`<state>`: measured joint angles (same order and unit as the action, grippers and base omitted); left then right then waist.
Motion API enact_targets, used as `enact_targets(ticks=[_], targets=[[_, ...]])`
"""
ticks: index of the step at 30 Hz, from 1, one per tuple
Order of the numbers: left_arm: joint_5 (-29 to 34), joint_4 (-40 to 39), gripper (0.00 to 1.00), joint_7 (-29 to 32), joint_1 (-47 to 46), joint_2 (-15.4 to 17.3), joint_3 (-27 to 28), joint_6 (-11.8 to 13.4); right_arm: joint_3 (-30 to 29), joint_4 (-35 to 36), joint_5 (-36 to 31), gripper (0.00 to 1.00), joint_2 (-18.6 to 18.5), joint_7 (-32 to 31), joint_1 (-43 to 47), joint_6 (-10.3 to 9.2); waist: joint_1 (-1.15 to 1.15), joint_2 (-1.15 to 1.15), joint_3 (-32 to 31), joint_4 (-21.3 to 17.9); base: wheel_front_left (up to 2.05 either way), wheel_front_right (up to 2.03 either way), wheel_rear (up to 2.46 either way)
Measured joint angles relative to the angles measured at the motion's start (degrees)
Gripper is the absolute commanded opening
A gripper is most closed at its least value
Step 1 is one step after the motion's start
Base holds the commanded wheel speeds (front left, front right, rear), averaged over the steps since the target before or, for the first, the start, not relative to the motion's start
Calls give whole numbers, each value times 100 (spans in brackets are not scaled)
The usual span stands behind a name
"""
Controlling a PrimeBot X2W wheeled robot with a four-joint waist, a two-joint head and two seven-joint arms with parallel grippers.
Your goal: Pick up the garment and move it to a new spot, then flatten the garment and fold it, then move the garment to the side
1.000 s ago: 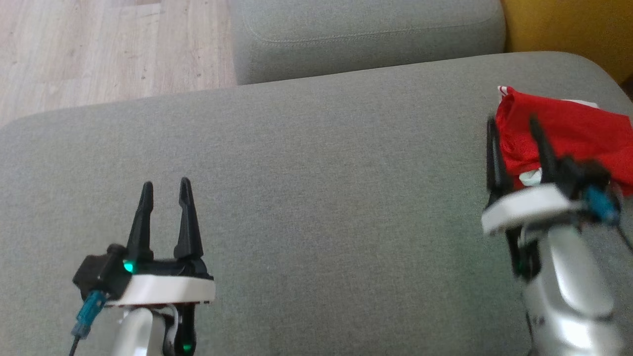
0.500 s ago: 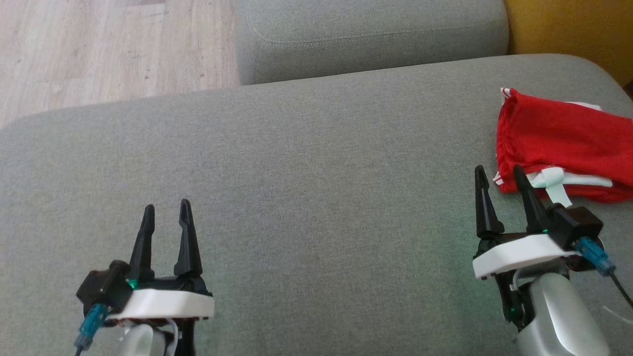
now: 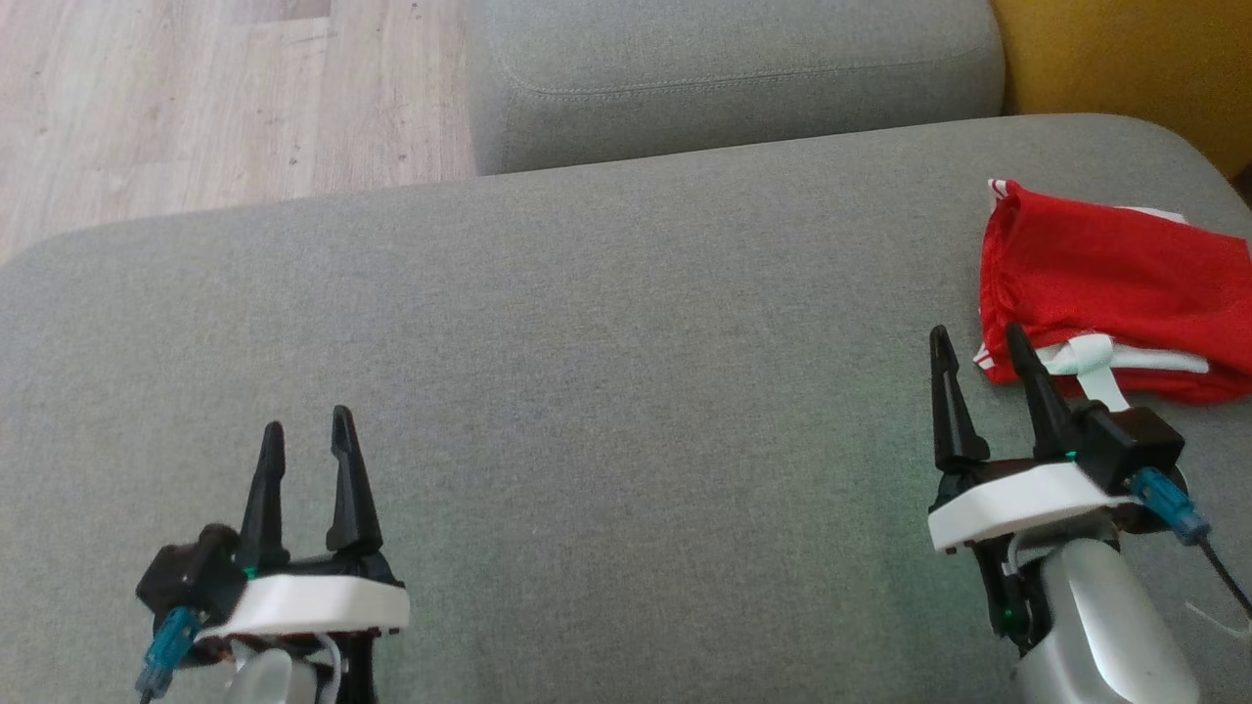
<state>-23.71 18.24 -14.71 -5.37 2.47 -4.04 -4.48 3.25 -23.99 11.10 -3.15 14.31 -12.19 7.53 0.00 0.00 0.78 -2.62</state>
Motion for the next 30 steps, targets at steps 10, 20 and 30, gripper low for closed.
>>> enact_targets(ticks=[10,20,30], targets=[[2,21,100,0,13,0,25,94,41,0,1,100,0,0,0,0,0,0,21,-35,0,0,0],[-2,526,0,25,308,-10,16,93,47,-508,21,0,7,-22,412,0,0,0,32,-49,0,0,0],[-478,539,0,160,410,-11,32,87,-9,-478,569,0,15,-181,544,0,0,0,25,-26,0,0,0]])
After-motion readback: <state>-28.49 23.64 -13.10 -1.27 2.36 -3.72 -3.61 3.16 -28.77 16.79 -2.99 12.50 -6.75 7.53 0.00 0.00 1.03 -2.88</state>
